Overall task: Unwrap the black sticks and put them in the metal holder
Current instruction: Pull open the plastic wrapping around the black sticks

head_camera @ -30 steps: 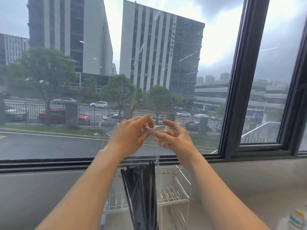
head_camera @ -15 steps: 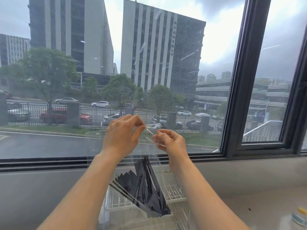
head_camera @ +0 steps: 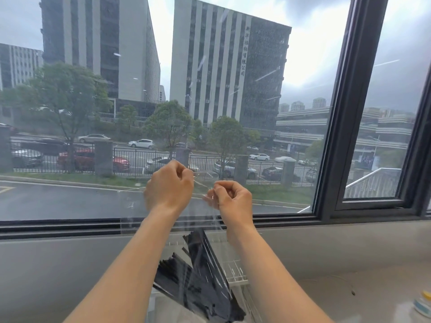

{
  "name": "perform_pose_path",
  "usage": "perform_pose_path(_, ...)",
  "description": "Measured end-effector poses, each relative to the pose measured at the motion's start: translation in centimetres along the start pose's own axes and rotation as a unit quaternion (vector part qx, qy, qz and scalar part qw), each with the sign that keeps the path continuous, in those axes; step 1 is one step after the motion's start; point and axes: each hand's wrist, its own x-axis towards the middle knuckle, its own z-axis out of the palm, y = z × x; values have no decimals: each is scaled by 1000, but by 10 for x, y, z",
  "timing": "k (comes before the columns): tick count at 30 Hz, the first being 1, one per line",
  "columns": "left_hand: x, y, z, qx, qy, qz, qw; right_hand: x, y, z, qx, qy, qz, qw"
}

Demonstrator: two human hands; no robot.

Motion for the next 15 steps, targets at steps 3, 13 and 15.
perform_pose_path(3,-4,2,0,62,-35,186,980,3,2,-2,-7,8,-5,1000)
perform_pose_path(13,7,-6,-8,74,-96,145,982,11,13,-14,-91,0,-33,995)
perform_pose_path(15,10,-11,-8,38,-103,134,985,13,13,-15,-116,-3,-44,992)
